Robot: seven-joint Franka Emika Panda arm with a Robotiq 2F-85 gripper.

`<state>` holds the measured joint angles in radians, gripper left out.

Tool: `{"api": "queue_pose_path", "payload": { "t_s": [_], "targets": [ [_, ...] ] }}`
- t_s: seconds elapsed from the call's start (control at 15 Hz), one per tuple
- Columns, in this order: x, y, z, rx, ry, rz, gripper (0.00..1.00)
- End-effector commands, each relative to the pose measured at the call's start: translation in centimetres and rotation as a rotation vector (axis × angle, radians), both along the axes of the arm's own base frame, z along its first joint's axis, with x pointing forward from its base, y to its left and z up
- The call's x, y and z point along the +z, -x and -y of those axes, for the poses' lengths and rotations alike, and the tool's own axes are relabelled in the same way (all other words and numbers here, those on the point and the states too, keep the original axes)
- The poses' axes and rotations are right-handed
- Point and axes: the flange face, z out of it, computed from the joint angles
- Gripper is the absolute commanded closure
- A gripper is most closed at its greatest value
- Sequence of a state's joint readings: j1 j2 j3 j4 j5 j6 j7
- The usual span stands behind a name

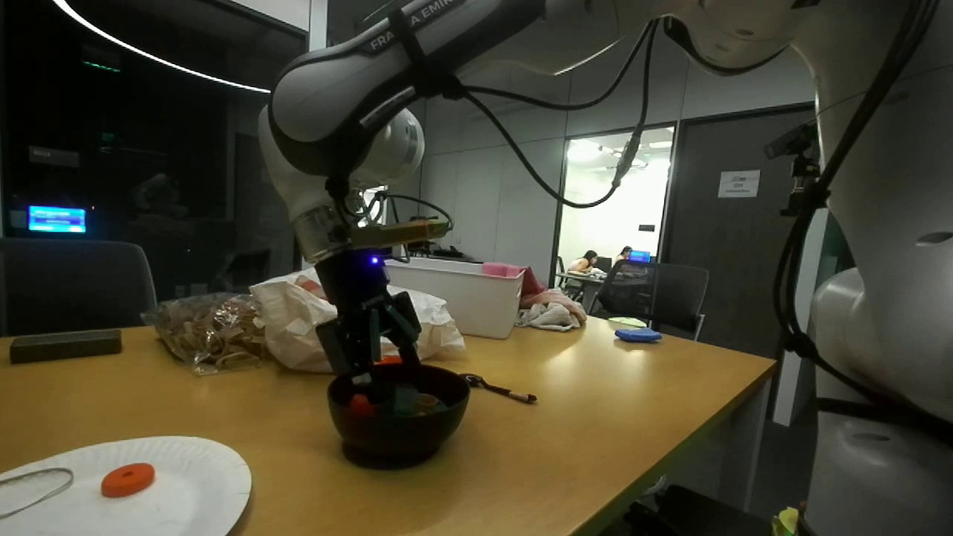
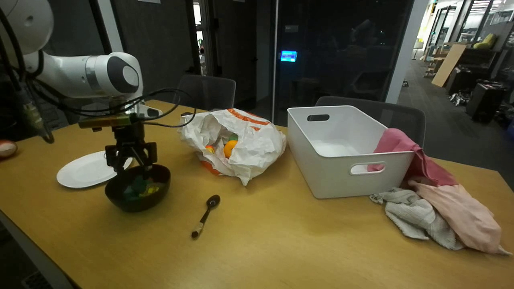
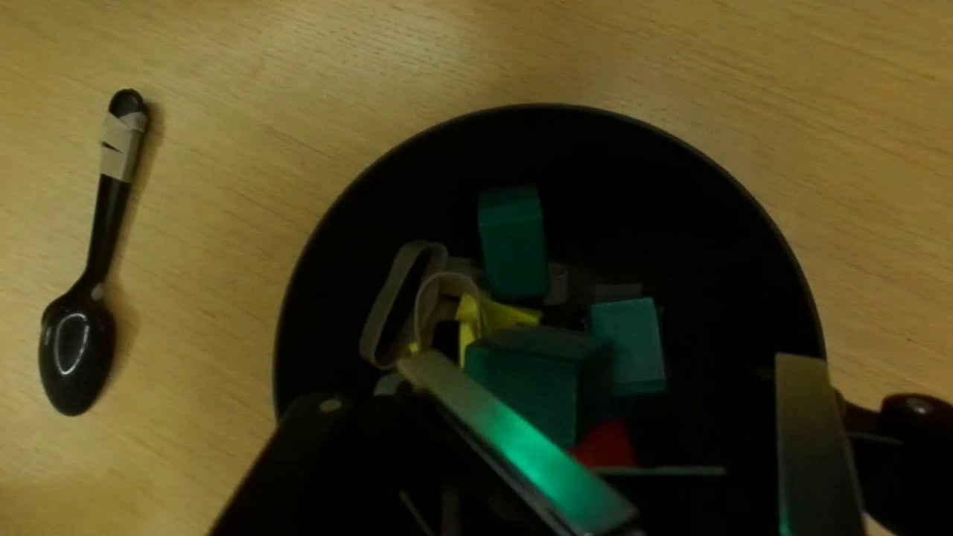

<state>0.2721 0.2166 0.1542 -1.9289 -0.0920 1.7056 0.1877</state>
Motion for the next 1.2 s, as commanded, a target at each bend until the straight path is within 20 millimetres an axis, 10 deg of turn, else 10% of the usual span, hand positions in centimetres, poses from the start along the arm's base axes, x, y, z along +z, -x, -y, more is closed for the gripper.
{"api": "queue_pose_path", "payload": {
  "t_s": [0.0, 0.33, 1.13],
  "targets": [
    [2.4, 1.1, -1.7, 0.057, -0.034, 0.071, 0.00],
    [3.1, 1.4, -7.6, 0.109, -0.095, 0.141, 0.00],
    [-2.5, -0.7, -18.5, 0.043, -0.211, 0.277, 0.00]
  ]
}}
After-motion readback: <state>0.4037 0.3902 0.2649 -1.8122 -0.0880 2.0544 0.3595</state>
